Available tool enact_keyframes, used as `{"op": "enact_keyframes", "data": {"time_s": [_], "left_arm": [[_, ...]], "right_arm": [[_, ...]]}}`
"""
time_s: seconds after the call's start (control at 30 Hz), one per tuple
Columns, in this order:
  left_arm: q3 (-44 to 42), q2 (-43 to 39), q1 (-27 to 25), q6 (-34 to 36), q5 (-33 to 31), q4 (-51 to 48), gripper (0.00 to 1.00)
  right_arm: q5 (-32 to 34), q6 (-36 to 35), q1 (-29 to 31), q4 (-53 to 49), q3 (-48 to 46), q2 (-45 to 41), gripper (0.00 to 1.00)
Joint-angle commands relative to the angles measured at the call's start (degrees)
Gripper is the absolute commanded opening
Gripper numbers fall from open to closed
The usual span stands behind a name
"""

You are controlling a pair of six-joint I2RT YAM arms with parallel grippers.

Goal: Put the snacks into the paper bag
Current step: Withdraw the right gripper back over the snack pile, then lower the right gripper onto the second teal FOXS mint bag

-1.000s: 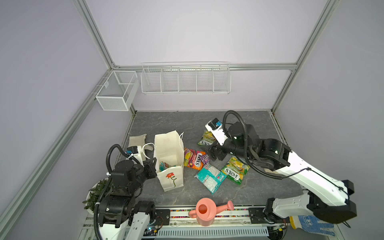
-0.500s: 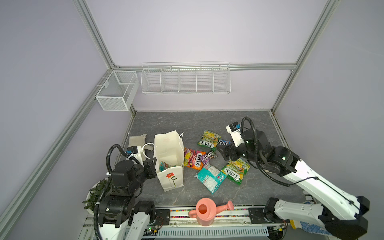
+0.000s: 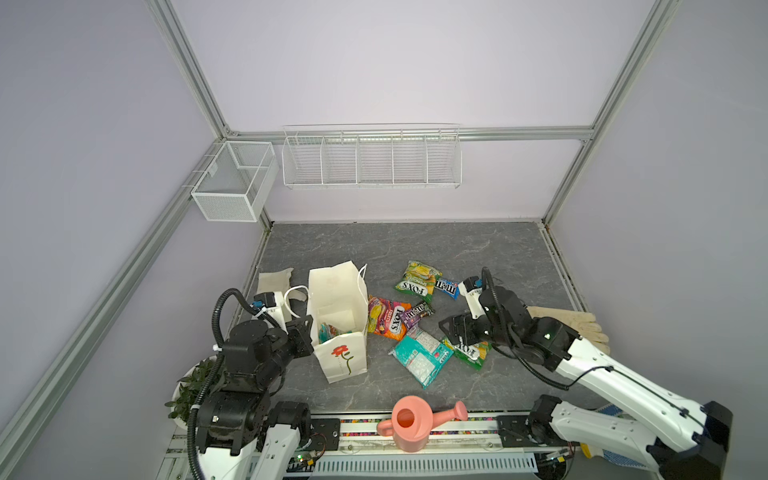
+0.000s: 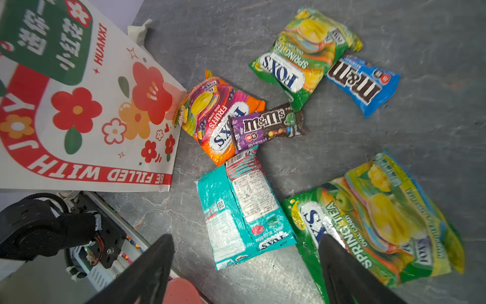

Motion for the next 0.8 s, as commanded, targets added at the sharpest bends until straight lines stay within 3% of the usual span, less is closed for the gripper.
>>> {"op": "enact_keyframes", "data": {"time_s": [0.0,0.77], "left_arm": [[-0.4,-0.6,-0.3,0.3,-0.7,-0.2,0.00],[-0.5,-0.5,-0.7,0.1,-1.2,-0.2,0.00]], "right_arm": [[-3.1,4.7,-0.4,4.3,-2.7,0.4,0.89],[-5.8,12.3,-1.1,10.5,-12.6,2.6,0.85]]}}
